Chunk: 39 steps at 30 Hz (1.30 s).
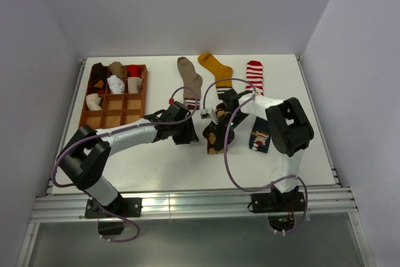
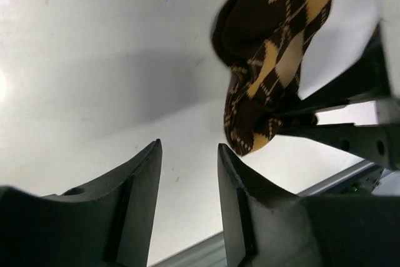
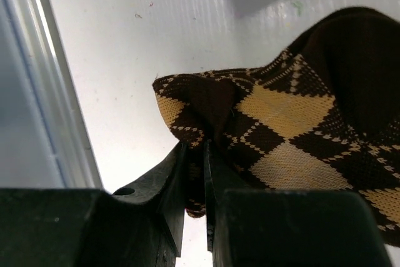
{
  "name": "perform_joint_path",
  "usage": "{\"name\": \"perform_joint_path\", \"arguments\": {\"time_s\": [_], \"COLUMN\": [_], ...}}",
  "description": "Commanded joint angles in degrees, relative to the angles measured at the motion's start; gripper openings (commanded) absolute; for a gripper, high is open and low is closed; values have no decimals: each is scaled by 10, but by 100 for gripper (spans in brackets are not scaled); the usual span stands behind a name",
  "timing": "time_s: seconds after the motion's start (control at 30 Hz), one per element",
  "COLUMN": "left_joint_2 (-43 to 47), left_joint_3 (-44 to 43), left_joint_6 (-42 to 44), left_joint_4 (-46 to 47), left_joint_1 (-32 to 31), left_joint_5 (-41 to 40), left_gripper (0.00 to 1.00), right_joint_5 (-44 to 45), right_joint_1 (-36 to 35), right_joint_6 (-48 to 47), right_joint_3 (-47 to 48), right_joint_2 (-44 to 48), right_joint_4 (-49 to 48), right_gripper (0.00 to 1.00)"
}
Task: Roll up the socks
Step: Roll the sock at the center of the board.
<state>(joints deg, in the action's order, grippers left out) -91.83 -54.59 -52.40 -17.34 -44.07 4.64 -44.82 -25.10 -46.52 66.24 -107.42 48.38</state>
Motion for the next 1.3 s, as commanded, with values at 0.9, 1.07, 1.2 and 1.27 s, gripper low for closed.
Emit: {"name": "perform_joint_path", "arguments": {"time_s": [0.9,1.07,1.2,1.27], "left_joint_2": [-244,-255,-252,-242], "left_joint_3": [-132,-120,-110,-101], "left_joint_6": [4,8,3,2], "left_joint_4": [151,158,169,169], "left_joint_1": [-6,-7,-6,-5], "left_joint_5": [24,43,51,48], "left_gripper": [37,18,0,0], "right_joint_5": [-38,-38,-37,-35], "right_joint_1": [34,34,35,36], "right_joint_6": [-31,-29,-27,-24], "right_joint_3": [41,48,50,50], "right_joint_2": [-46,-53,-53,-53], "right_joint_4": [88,92,91,90], "right_gripper": [9,9,9,9]}}
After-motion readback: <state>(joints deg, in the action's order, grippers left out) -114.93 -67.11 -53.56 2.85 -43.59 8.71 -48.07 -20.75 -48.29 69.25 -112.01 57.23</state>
